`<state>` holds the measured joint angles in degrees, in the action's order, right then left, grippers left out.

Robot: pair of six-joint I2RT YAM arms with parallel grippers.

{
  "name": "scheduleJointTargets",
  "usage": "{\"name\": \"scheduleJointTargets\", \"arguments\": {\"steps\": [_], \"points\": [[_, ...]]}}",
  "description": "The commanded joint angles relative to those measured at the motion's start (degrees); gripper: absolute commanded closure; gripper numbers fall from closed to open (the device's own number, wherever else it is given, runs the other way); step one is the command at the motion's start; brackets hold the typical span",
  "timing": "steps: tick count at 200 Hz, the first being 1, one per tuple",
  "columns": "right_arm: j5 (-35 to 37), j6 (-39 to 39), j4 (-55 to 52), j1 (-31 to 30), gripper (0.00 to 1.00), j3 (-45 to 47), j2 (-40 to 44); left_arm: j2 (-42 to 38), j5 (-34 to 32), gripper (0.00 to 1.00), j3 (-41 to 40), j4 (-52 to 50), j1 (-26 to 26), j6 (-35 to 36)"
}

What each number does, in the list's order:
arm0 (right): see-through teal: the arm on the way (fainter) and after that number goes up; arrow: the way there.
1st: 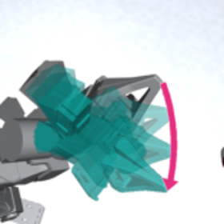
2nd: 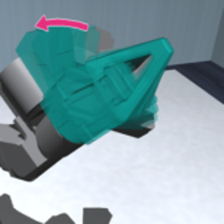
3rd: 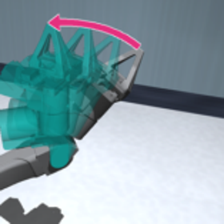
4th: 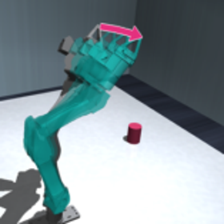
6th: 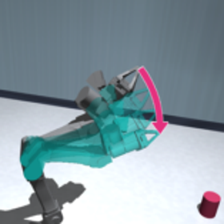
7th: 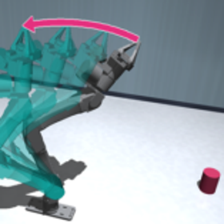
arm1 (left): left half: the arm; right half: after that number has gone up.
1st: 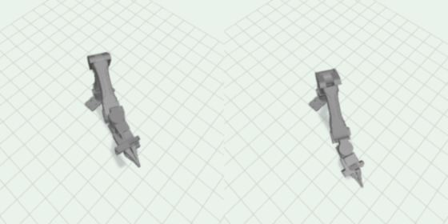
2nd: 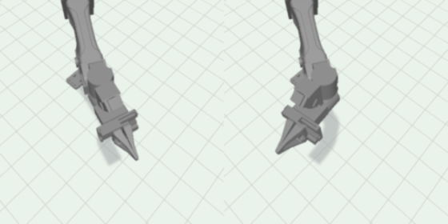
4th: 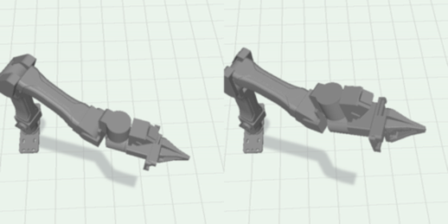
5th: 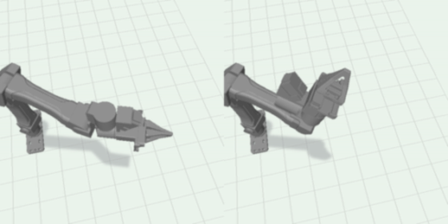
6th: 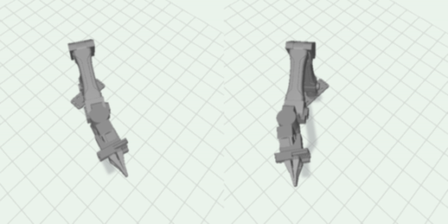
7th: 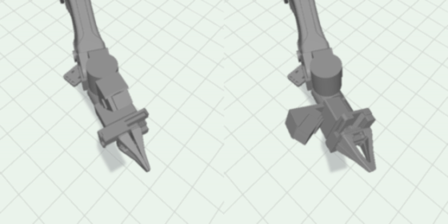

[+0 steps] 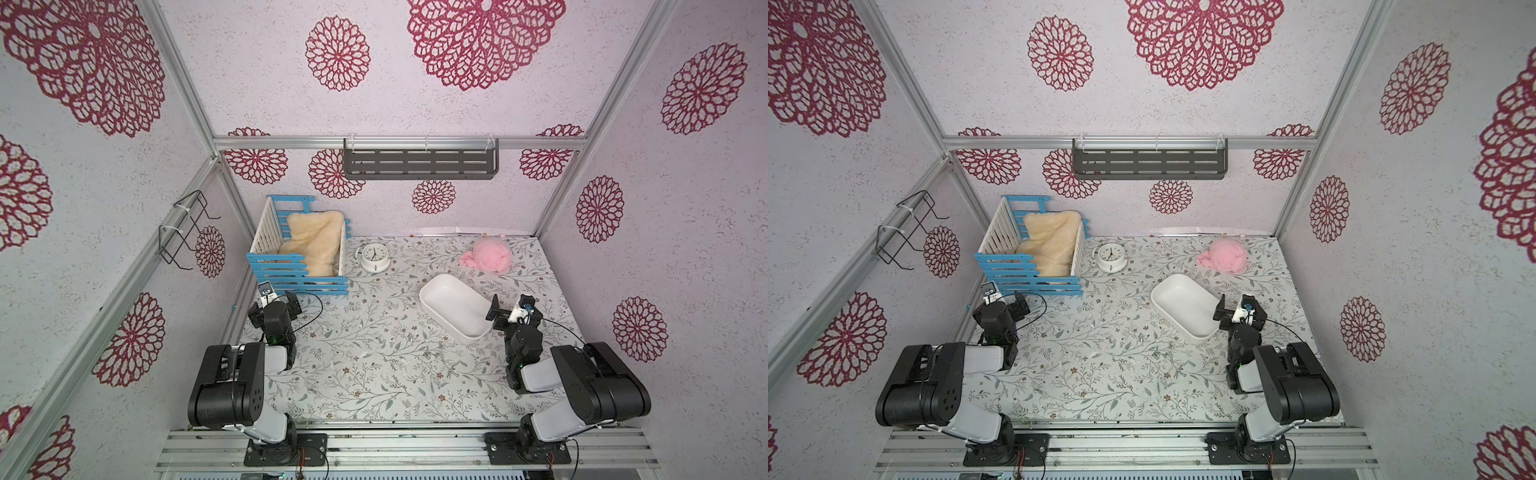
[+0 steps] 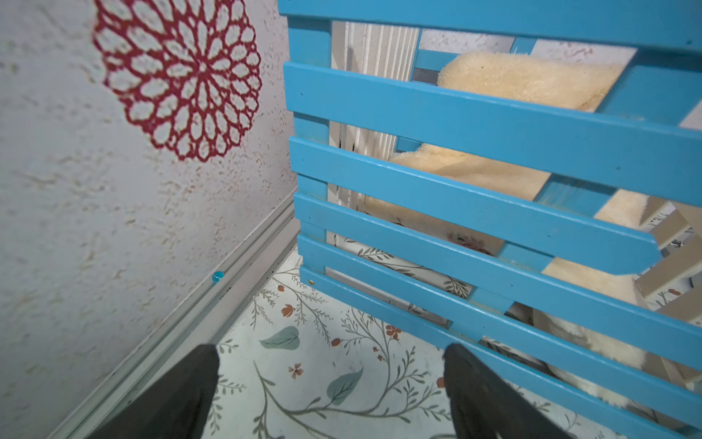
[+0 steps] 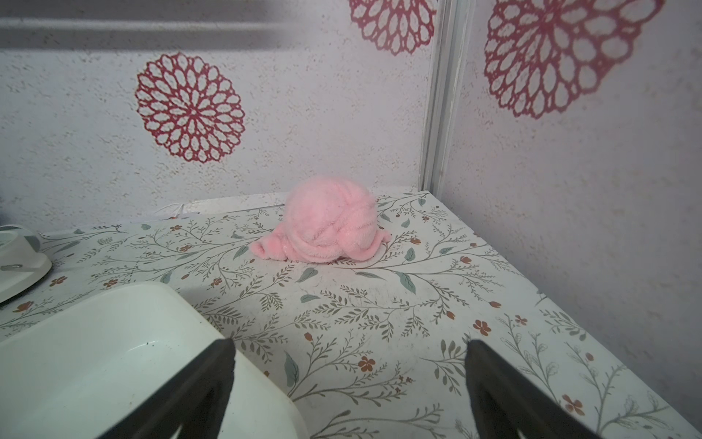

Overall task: Put the screws on the desktop into the storage box
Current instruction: Move the storage box to the center of the board.

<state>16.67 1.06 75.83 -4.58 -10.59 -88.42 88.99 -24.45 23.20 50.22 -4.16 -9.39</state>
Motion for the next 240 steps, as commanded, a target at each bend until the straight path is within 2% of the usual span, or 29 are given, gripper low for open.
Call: {"name": "scheduleJointTargets", "arguments": {"steps": [1, 159, 213, 227, 240], "points": [[0.03, 0.39, 2.83, -0.34, 0.01, -0.31, 0.53, -0.27, 0.64, 0.03, 0.08, 1.39, 0.3, 0.69], [0.03, 0.35, 2.83, -0.3, 0.01, -0.31, 0.53, -0.24, 0.85, 0.03, 0.01, 1.38, 0.08, 0.69], [-0.01, 0.32, 2.96, -0.34, 0.01, -0.38, 0.73, -0.3, 2.74, 0.03, 0.05, 1.42, -0.71, 0.25], [-0.59, -0.36, -4.27, -0.62, 0.01, -3.11, 4.18, -2.12, 2.54, 0.03, 0.79, -0.25, -0.35, 0.76], [0.8, -0.47, -17.7, -1.18, 0.01, -8.42, 9.16, -6.49, 0.63, 0.03, 3.47, -8.31, 1.0, 1.65]]}}
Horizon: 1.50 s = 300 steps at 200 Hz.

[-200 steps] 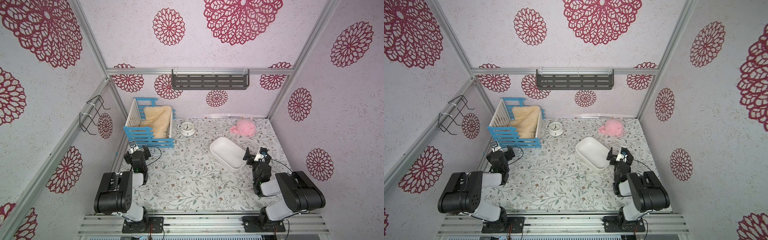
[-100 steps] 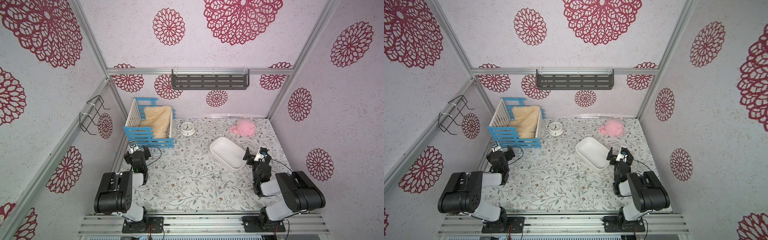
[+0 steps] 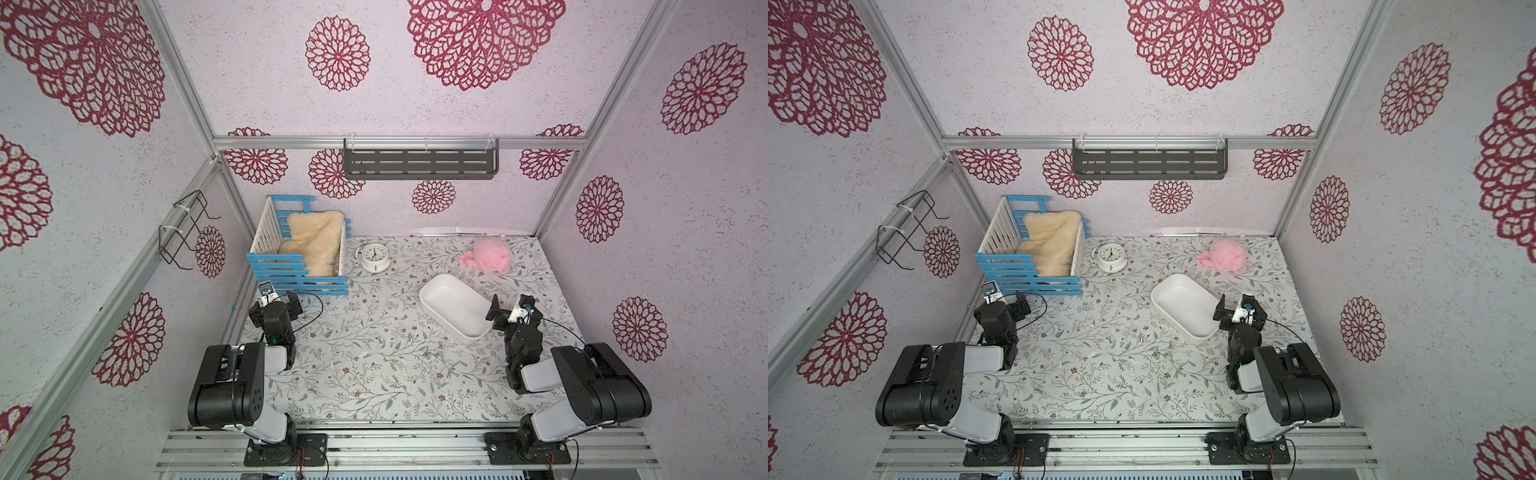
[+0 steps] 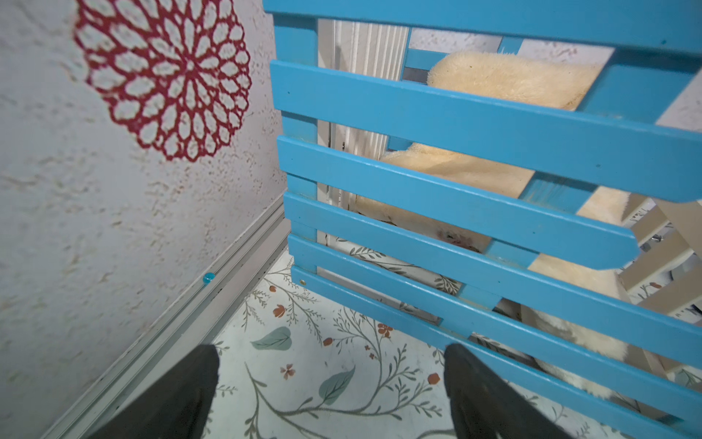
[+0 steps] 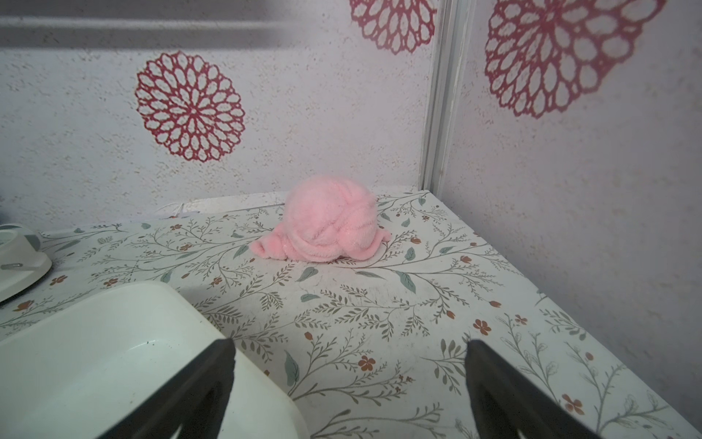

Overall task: Put the screws on the desktop into the storage box
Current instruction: Move the storage box to the center of the board.

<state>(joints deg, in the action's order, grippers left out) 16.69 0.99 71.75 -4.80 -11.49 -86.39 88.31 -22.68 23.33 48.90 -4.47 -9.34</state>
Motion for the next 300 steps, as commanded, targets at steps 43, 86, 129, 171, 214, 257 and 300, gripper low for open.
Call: {"name": "scheduleJointTargets", "arguments": {"steps": [43, 86, 129, 171, 214, 257, 300], "points": [[7.47, 5.01, -43.84, -1.72, 0.01, -21.0, 20.52, -21.23, -6.0, 0.03, 16.64, -37.98, 6.39, -4.05], [6.44, 26.09, -88.56, -2.73, 0.01, -36.95, 23.84, -21.62, 7.78, 0.02, 35.33, -70.34, 8.38, -9.62], [-5.25, 40.02, -106.82, -3.32, 0.01, -37.86, 30.16, -10.82, 27.15, 0.08, 50.76, -89.33, 11.67, -7.95], [-9.9, 41.44, -110.03, -3.46, 0.01, -35.76, 31.42, 2.87, 29.38, 0.09, 65.99, -97.18, 20.68, -6.63], [-15.81, 44.6, -107.86, -3.55, 0.04, -31.74, 31.86, 26.0, 33.35, 0.19, 93.85, -106.88, 26.01, -6.77], [-17.56, 46.02, -109.41, -3.63, 0.04, -30.48, 33.12, 46.91, 40.27, 0.22, 119.85, -115.8, 28.84, -5.93], [-18.32, 48.96, -108.5, -3.73, 0.06, -29.18, 32.42, 54.0, 44.39, 0.25, 123.63, -115.0, 31.68, -6.53]]}}
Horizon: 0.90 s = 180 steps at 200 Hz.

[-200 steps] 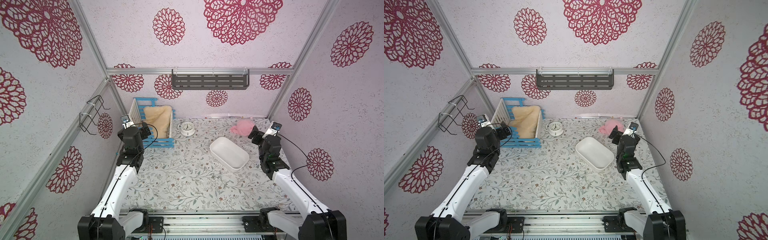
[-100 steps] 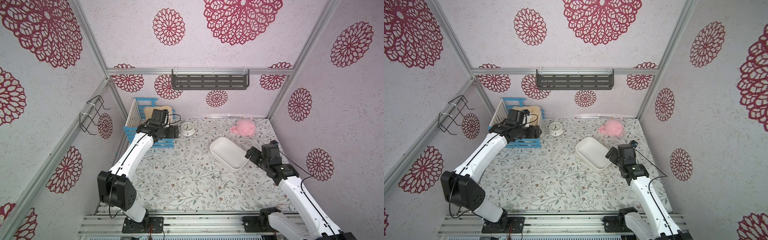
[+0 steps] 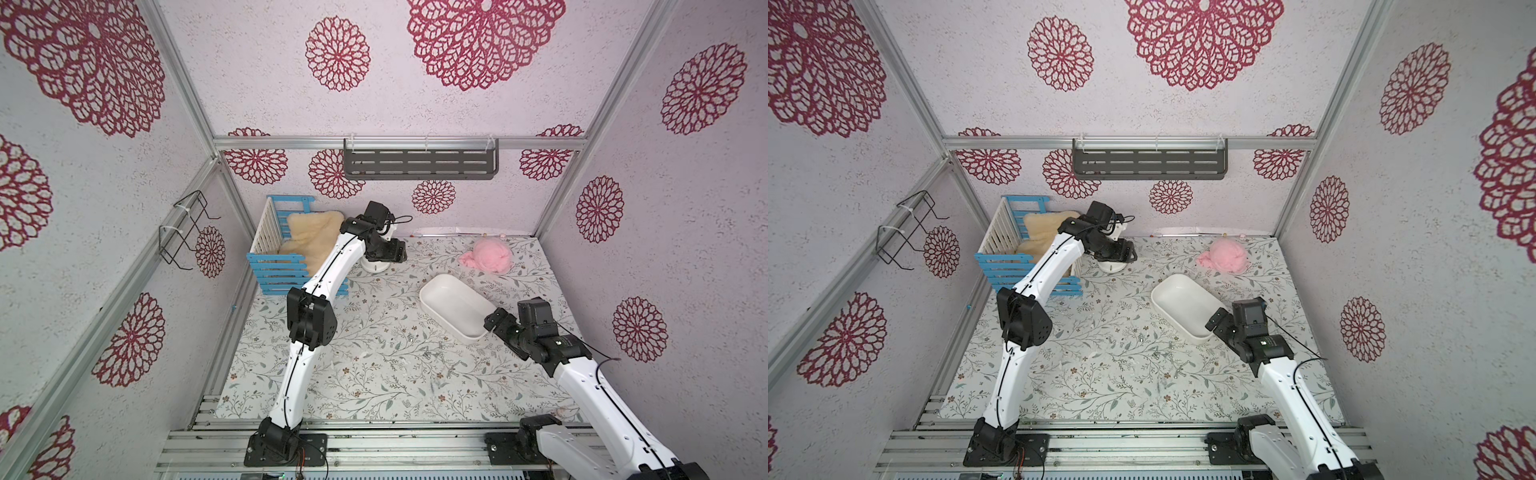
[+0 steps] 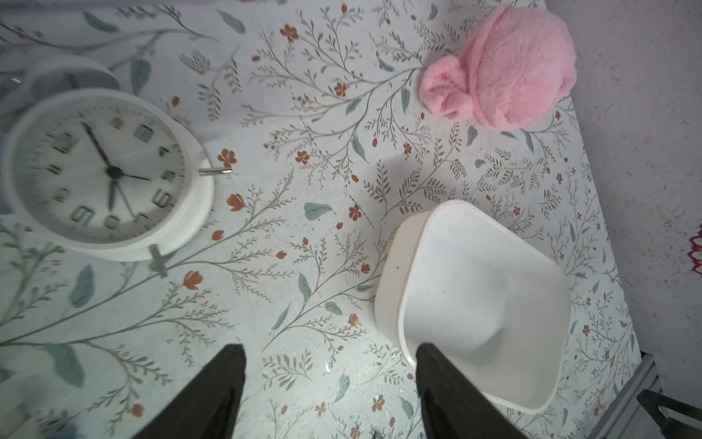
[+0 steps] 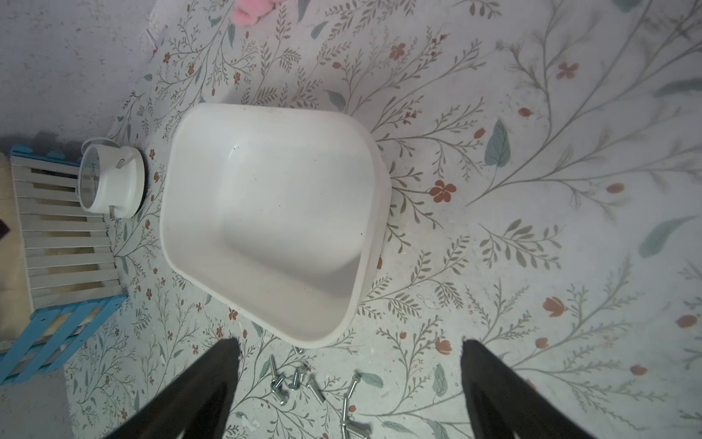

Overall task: Put the screws on the desktop into the storage box
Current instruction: Move the storage box to the center of the board.

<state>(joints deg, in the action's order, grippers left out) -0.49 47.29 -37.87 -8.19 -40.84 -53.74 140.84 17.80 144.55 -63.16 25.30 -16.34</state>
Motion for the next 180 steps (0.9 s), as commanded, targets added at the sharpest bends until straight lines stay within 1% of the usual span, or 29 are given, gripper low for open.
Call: {"name": "scheduleJointTargets", "arguments": {"steps": [1, 36, 77, 110, 123, 140, 180], "points": [[-1.16, 2.69, 1.17, -0.34, 0.06, 0.16, -0.36, 1.6, 3.95, 0.25, 2.49, -2.94, 1.97, 0.45], [-1.91, 4.27, 4.51, -0.42, 0.1, 0.75, -4.63, 5.22, 4.1, 0.26, 4.73, -2.15, 4.89, 0.79], [-0.44, 6.97, 9.2, -0.51, 0.2, 1.56, -11.41, 8.55, 3.65, 0.25, 6.48, -1.46, 5.98, 1.02], [0.75, 7.53, 12.09, -0.47, 0.27, 0.54, -17.69, 10.4, 3.64, 0.25, 7.06, -1.0, 6.54, 1.18], [0.91, 7.6, 12.84, -0.5, 0.33, -0.18, -20.1, 9.99, 3.57, 0.26, 6.44, -1.03, 6.59, 1.3], [1.77, 7.42, 13.43, -0.88, 0.44, -1.42, -22.42, 7.94, 2.5, 0.26, 4.09, -1.0, 6.6, 2.04], [4.71, 4.11, 11.23, -1.56, 0.68, -6.75, -27.94, -2.24, -0.94, 0.25, -3.92, -0.93, 5.33, 3.72]]}}
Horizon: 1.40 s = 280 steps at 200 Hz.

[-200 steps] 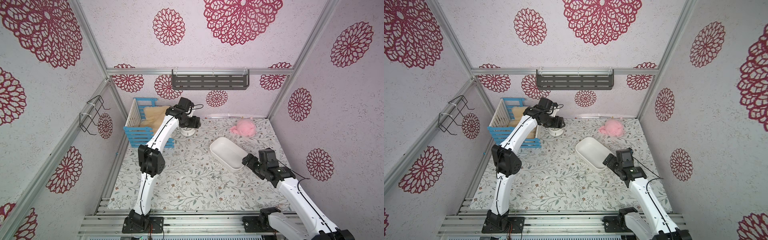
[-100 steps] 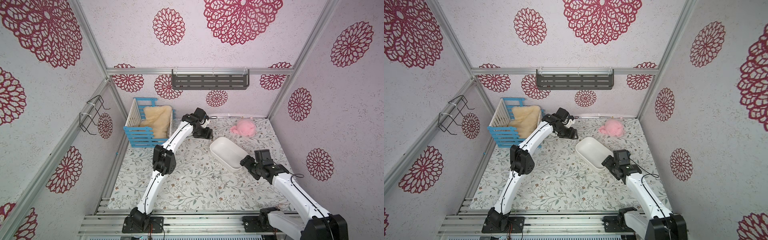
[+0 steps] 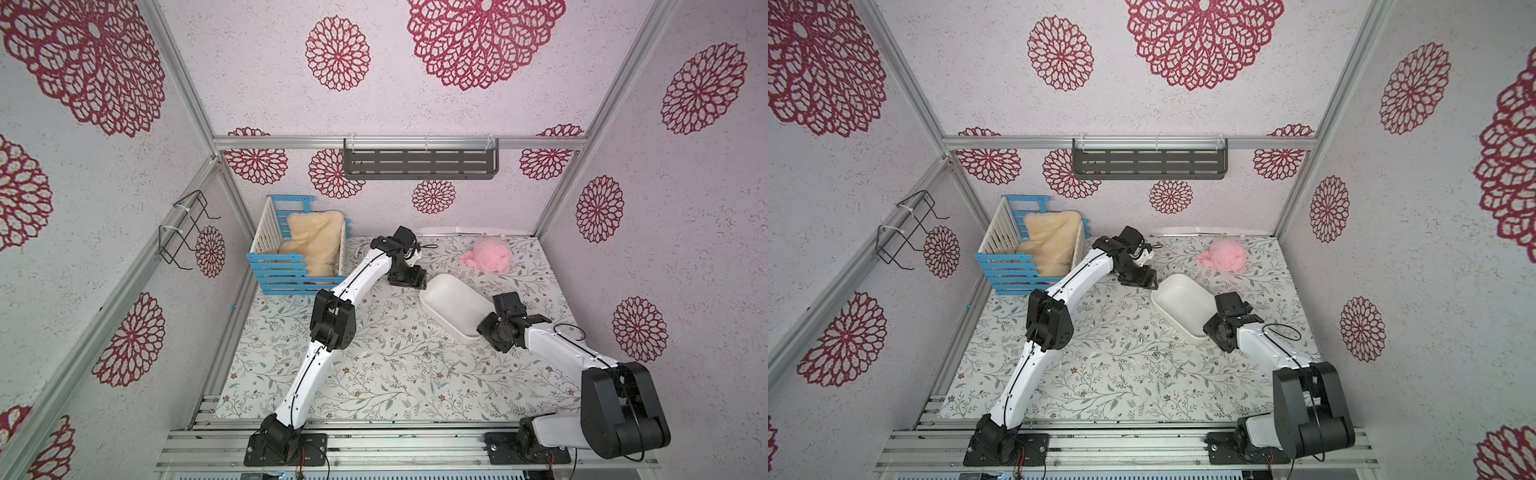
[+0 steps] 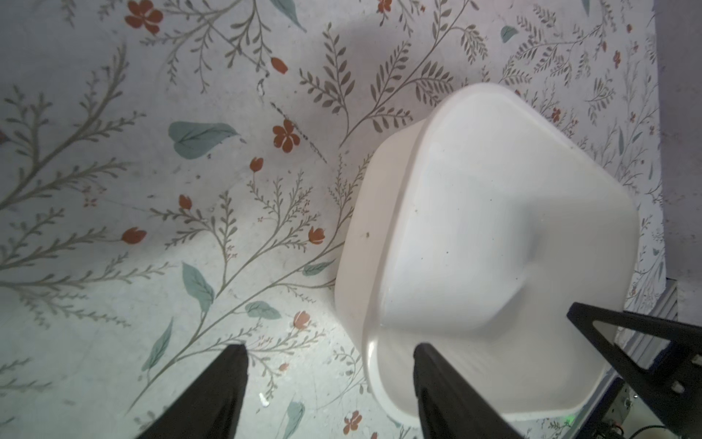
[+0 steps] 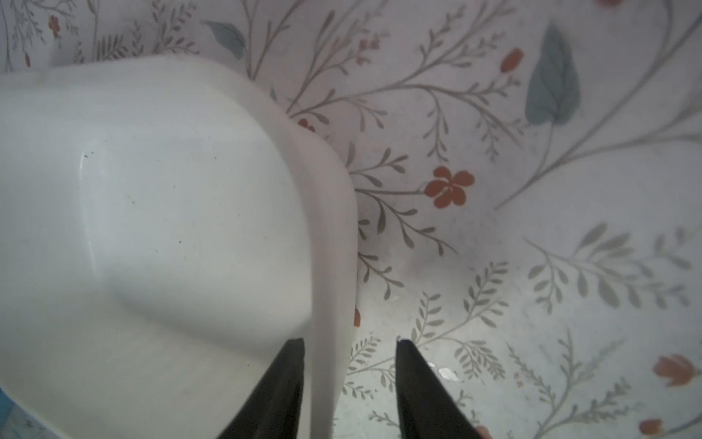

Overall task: Put the screws on the desktop into the storage box
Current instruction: Move the storage box to the center of the board.

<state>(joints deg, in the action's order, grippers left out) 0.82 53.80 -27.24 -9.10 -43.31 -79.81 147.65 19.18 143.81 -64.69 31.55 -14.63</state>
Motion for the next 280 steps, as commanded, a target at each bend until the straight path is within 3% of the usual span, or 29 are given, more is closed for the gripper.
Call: {"name": "scheduleJointTargets", "arguments": {"steps": [1, 65, 131, 199, 280], "points": [[3.49, -2.53, 0.52, -0.69, 0.69, -4.44, -1.99, -9.32, -2.4, 0.25, -3.44, 0.61, -0.99, 2.04], [5.88, -14.1, -5.12, -2.44, 1.0, -17.78, -10.79, -31.48, -4.67, 0.24, -24.69, 5.12, -6.43, 2.46], [2.03, -24.88, -6.33, -6.06, 1.0, -31.83, -20.7, -45.39, -3.98, 0.24, -44.63, 9.9, -11.04, 0.72], [-5.69, -34.01, -12.0, -9.56, 1.0, -45.92, -34.45, -47.83, -4.07, 0.23, -55.27, 14.36, -12.2, -1.18], [-9.83, -39.97, -18.38, -10.58, 1.0, -54.33, -42.45, -40.51, -7.98, 0.29, -52.79, 16.18, -12.5, -3.99]]}}
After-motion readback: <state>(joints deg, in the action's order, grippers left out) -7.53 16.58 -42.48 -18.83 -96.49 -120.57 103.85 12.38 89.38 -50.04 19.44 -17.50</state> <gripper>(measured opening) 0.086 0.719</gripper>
